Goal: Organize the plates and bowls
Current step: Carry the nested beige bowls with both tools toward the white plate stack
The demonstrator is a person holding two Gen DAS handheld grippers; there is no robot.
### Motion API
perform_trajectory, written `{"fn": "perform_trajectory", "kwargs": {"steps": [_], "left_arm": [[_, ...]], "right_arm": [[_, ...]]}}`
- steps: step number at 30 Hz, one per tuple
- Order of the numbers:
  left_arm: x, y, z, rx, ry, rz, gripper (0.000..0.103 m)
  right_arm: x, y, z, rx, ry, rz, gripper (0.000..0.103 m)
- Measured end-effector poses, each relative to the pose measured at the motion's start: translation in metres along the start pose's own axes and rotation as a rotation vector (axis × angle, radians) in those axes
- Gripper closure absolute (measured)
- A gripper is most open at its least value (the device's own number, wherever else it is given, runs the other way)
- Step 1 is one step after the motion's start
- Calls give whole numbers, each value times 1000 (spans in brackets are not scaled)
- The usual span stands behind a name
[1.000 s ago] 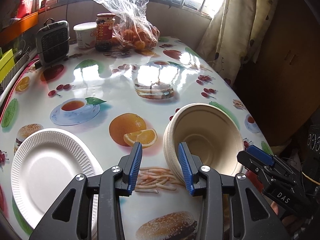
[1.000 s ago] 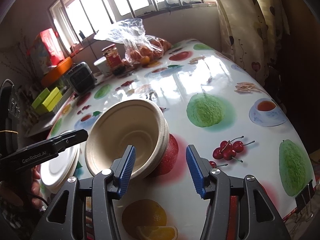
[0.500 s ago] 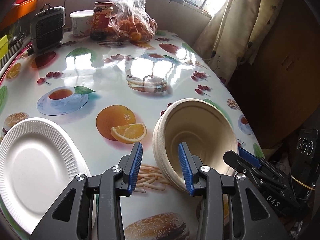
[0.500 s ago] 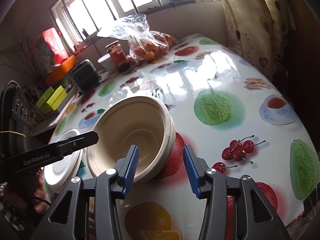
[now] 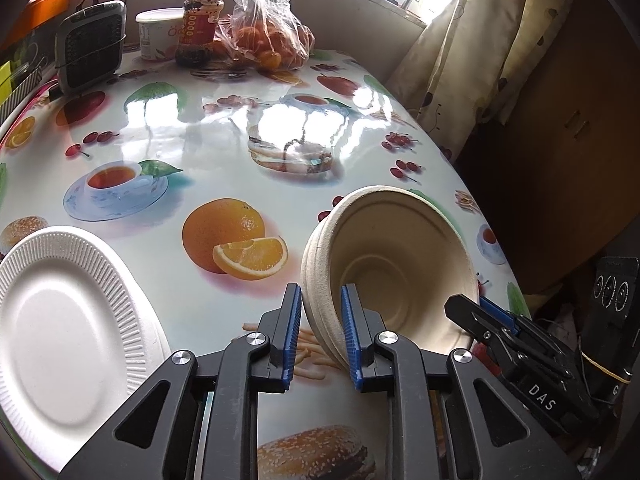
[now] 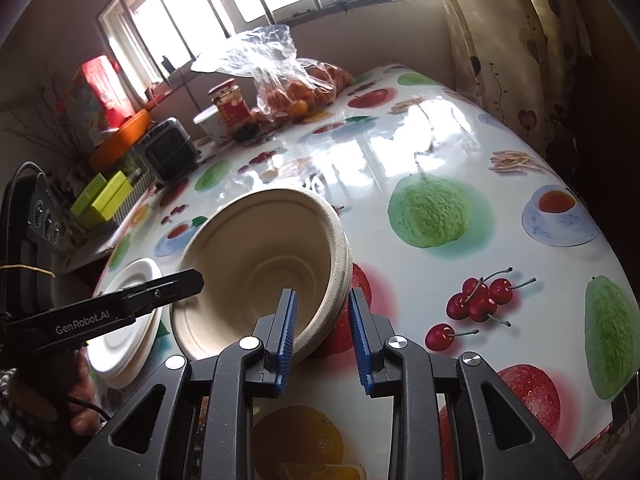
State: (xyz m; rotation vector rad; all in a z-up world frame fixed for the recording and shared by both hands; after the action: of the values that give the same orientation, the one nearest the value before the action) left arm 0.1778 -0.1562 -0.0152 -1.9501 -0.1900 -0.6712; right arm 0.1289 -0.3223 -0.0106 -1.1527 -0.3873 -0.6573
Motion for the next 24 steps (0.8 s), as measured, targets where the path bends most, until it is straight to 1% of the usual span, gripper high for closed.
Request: {"fn": "perform_trajectory", "kwargs": {"steps": [24], "left_arm": [[2, 0, 1, 4, 1, 1, 84]], "right_arm": [[1, 1, -1, -2, -1, 3, 78]]}}
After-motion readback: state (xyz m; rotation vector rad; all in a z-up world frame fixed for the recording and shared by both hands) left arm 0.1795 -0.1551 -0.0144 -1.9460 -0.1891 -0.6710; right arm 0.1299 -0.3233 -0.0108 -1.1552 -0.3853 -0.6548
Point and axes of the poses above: each gripper's, at about its wrist camera, not at the fingertips, and y roughly the way its jaws point, z to its left, x to its top, the point moved 5 cm from there along y, roughly the way its jaws point, and after that the axes turned 3 degrees about y, right-handed, at the moved point
